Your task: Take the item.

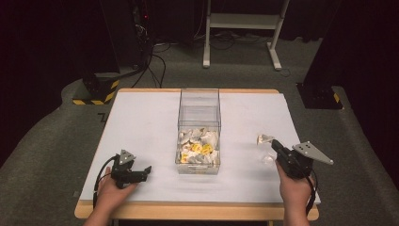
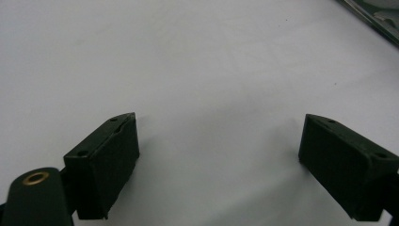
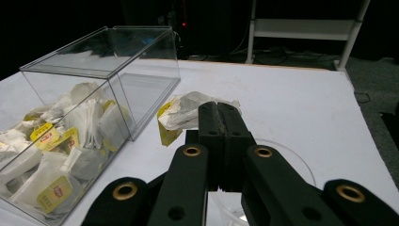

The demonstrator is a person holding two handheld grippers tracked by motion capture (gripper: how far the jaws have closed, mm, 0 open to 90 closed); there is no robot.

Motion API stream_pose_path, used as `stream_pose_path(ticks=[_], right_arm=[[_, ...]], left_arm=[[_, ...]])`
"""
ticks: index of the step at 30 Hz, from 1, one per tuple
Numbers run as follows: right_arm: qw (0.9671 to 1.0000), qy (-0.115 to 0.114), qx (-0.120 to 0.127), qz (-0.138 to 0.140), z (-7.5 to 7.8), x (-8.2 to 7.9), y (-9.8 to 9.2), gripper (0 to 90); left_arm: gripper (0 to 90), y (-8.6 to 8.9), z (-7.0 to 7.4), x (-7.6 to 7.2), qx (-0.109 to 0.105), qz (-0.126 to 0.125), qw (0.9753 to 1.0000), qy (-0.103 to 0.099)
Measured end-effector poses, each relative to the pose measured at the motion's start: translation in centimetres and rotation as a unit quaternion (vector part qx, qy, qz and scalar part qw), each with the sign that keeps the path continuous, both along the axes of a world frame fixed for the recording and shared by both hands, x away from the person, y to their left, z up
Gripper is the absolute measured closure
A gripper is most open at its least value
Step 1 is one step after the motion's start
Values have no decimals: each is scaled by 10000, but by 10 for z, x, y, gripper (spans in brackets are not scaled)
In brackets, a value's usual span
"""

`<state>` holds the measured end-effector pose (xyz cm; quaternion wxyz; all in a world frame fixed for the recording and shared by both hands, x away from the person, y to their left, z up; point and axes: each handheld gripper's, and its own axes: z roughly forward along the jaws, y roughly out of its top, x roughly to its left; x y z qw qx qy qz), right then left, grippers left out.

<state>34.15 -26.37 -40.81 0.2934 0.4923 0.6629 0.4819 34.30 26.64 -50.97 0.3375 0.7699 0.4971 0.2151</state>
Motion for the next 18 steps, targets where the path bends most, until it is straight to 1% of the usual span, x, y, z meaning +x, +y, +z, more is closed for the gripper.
stream_pose_path(ticks=[8,12,18], right_arm=[[9999,-11,46,-149,0,-3,-13,898],[9997,22,69,-226,-1,-5,-18,898],[9995,24,30,-316,-2,-7,-24,898]], left_arm=[[129,0,0,0,0,1,10000,0],[129,0,0,0,1,1,10000,0],[129,0,0,0,-1,1,10000,0]])
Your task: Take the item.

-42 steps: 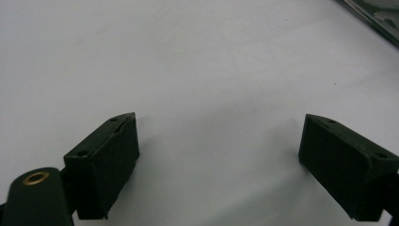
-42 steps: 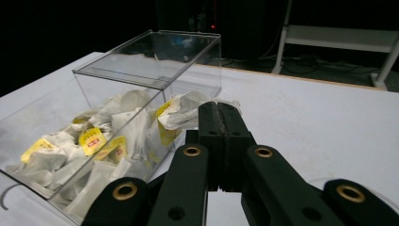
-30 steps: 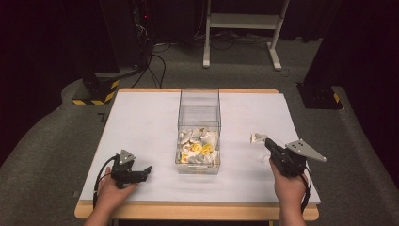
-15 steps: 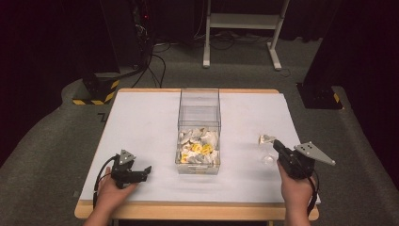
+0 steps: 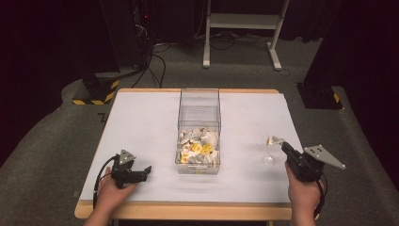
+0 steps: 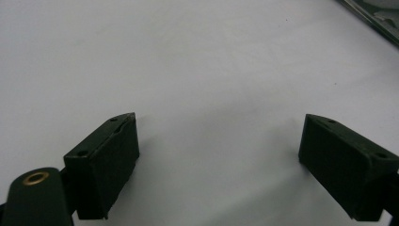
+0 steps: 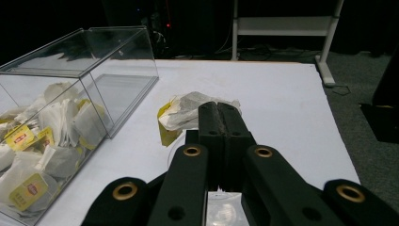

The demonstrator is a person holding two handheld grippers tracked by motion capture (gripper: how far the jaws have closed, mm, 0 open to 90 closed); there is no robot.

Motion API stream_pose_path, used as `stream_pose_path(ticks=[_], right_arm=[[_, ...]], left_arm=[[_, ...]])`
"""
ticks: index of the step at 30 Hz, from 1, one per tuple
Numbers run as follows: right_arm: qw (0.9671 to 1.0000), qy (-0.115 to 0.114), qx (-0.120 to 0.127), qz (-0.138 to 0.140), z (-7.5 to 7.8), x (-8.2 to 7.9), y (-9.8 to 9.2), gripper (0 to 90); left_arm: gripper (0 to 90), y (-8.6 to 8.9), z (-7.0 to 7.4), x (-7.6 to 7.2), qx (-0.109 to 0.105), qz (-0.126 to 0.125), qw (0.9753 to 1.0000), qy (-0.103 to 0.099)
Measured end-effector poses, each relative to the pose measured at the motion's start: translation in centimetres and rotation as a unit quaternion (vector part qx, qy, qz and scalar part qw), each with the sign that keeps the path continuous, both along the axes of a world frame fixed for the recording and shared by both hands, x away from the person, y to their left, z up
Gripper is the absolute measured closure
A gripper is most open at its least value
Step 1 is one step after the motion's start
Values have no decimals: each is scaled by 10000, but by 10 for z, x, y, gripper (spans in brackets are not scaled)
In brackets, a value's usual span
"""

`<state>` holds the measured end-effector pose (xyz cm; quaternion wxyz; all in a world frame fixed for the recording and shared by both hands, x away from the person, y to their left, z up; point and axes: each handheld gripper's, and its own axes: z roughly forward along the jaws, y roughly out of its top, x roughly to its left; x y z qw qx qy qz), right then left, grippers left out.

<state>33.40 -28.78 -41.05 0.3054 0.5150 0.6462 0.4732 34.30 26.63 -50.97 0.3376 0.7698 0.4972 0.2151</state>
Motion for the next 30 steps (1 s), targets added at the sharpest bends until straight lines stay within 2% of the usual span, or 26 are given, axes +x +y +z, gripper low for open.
stream_pose_path(ticks=[17,22,30], right_arm=[[9999,56,2,-140,-3,-1,-6,891],[9999,110,45,-109,-5,2,-5,730],[9999,143,6,-83,-6,3,-2,684]], left_arm=[[129,0,0,0,1,-1,10000,0],[129,0,0,0,2,-1,10000,1],[129,0,0,0,1,0,10000,-1]])
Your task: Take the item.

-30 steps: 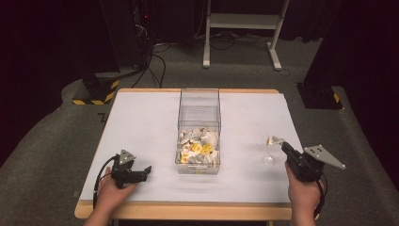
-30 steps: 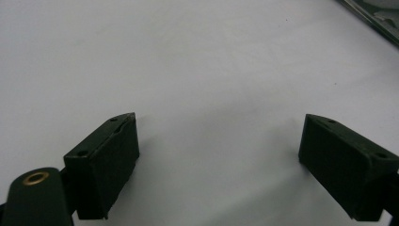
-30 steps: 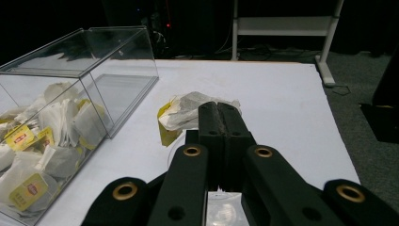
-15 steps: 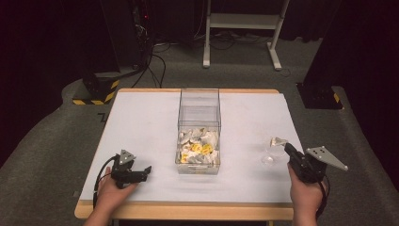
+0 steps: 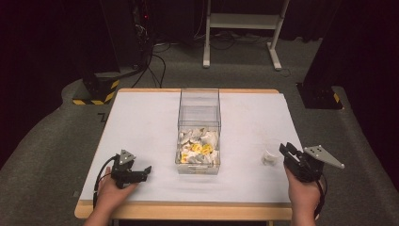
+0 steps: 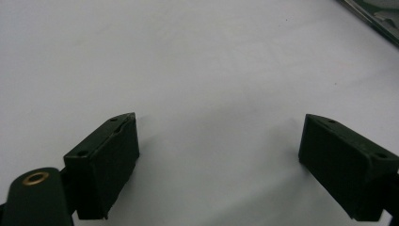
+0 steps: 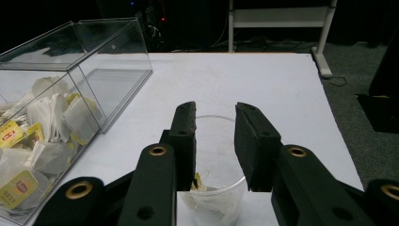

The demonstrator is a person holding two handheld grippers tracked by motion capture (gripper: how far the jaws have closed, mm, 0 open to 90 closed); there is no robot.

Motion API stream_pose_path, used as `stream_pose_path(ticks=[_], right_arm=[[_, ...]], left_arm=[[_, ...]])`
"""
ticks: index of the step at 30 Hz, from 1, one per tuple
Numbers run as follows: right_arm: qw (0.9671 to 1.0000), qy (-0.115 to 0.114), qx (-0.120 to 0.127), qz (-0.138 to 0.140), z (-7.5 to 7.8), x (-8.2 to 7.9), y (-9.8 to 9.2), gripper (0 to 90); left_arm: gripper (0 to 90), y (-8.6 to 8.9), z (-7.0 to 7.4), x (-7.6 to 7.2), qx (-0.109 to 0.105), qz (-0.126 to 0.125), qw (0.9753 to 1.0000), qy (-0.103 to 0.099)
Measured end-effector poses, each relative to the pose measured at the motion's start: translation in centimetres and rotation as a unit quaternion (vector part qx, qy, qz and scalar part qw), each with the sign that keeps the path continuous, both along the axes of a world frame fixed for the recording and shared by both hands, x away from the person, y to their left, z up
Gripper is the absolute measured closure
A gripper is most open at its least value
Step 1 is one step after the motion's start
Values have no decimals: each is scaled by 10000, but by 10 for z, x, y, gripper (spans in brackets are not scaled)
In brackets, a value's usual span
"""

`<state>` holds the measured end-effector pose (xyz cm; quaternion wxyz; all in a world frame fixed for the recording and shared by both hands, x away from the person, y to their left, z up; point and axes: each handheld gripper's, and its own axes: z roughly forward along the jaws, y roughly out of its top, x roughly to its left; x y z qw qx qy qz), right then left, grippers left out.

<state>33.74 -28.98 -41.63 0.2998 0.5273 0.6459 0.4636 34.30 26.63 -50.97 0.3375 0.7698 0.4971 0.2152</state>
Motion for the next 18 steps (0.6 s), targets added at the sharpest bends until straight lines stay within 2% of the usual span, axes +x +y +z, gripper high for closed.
stream_pose_path(ticks=[9,18], right_arm=[[10000,11,-15,13,-1,1,3,618],[10000,10,-97,-2,-3,4,7,455]], left_arm=[[129,0,0,0,2,-1,10000,1],[129,0,0,0,2,-1,10000,1]])
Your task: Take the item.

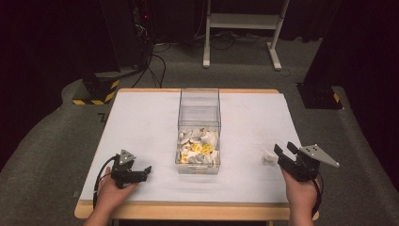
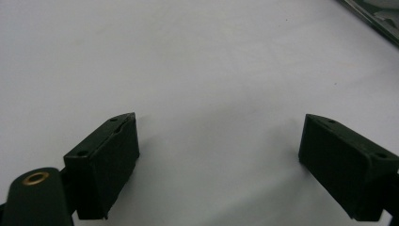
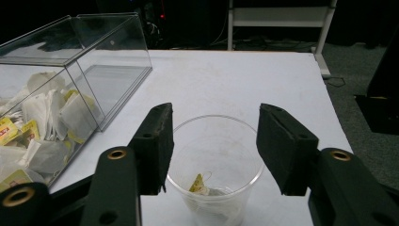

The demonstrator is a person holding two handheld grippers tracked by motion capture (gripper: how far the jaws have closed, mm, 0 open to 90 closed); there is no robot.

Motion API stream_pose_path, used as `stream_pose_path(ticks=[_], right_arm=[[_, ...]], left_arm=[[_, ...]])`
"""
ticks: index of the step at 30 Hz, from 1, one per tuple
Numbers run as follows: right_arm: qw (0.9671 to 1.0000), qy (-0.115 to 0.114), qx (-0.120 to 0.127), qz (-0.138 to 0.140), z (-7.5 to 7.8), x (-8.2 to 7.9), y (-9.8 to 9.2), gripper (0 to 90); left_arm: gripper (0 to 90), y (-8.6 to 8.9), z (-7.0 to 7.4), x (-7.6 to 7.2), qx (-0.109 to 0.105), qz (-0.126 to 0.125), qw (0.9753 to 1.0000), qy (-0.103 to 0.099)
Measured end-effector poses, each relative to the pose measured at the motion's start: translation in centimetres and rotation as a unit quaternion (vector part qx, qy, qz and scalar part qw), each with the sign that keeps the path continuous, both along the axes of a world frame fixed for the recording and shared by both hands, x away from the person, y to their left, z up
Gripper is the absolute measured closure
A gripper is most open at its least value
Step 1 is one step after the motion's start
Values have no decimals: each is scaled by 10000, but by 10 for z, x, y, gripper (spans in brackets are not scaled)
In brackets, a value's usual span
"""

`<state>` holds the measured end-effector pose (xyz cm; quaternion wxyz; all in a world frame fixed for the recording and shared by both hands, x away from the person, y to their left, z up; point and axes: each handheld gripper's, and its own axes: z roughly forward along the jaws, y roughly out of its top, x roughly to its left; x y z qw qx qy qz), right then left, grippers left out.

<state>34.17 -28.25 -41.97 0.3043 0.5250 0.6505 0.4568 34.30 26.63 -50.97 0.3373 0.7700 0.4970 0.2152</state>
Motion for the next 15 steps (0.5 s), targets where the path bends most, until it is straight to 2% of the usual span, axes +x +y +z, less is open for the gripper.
stream_pose_path(ticks=[7,15], right_arm=[[10000,22,-78,44,-2,2,9,371],[9997,16,-138,190,-3,3,25,315]], left_arm=[[129,0,0,0,0,0,10000,-2],[129,0,0,0,-1,0,10000,0]])
